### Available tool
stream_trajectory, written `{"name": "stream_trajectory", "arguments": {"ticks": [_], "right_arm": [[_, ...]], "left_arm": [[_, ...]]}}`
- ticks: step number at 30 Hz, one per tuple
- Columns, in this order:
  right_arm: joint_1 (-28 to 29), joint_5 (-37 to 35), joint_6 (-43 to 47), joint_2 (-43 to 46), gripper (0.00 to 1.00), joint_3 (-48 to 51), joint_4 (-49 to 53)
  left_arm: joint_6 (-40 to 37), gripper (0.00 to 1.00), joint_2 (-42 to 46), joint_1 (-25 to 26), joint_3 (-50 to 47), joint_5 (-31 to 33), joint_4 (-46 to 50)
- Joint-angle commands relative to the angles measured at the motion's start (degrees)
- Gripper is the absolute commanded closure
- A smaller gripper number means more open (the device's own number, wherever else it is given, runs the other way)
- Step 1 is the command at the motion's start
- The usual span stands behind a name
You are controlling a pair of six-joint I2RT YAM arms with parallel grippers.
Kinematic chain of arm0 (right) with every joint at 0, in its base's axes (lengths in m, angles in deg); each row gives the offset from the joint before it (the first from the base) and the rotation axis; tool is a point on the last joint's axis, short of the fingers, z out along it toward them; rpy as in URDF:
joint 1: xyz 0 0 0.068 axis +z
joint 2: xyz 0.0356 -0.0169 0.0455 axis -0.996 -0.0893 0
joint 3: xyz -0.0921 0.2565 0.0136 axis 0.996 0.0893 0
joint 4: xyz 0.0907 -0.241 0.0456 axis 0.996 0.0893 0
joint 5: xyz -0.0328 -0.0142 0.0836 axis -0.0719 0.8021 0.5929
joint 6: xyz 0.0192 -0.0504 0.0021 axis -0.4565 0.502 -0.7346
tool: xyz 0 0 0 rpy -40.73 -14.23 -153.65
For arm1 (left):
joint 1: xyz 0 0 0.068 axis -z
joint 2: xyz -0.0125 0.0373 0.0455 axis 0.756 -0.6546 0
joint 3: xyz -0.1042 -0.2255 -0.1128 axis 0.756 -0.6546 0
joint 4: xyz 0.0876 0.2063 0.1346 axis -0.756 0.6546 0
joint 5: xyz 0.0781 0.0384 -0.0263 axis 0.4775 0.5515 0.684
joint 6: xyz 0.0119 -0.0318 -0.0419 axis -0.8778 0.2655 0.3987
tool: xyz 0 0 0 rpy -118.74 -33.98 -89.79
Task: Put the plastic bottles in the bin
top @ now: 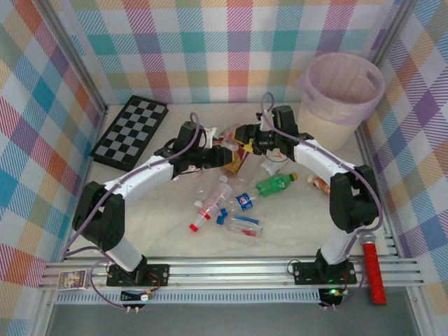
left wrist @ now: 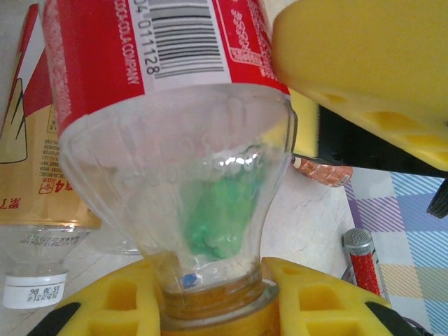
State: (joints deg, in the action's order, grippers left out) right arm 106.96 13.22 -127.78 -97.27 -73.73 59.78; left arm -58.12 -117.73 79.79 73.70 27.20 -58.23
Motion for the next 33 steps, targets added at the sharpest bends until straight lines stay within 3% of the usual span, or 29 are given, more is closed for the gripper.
{"name": "stream_trajectory", "arguments": {"ticks": [1,12,21,23,24,26,28,29,33], "right_arm": [[0.56,1.91,-0.68,-1.33,0.25,-1.15,-2.18],[0.54,1.99,-5.10,-4.34,0.24,-1.56,-4.80],[0.50,-0.29,-3.57,-2.94,0.43,-2.20,-1.82],[0.49,-1.21,-2.19,-2.29,0.46,-2.83,0.03],[0.35,-1.92,-1.34,-1.83,0.49,-3.09,1.22],[-0.22,-3.39,0.15,-0.50,0.52,-3.60,3.31],[-1.36,-5.57,2.29,1.63,0.54,-4.61,6.51],[-1.96,-6.72,3.94,2.56,0.55,-5.41,8.59],[-5.79,-13.05,12.80,6.31,0.59,-12.52,20.53]], "left_arm": [[-1.13,0.86,-0.64,1.62,0.45,-1.51,-0.93],[-0.90,0.92,-1.88,2.54,1.04,-2.03,-3.16],[-1.38,0.91,-1.55,2.68,1.22,-0.92,-2.16],[-1.64,0.81,-1.06,2.69,0.98,-0.53,-2.23],[-1.73,0.71,-0.72,2.64,0.90,-0.44,-2.04],[-2.11,0.35,0.34,2.61,0.96,-0.57,-0.30],[-2.39,0.09,2.97,2.64,-0.23,0.36,1.41],[-2.48,0.01,4.45,2.63,-1.13,1.35,1.95],[-6.14,0.00,8.81,2.61,-1.75,6.67,10.00]]}}
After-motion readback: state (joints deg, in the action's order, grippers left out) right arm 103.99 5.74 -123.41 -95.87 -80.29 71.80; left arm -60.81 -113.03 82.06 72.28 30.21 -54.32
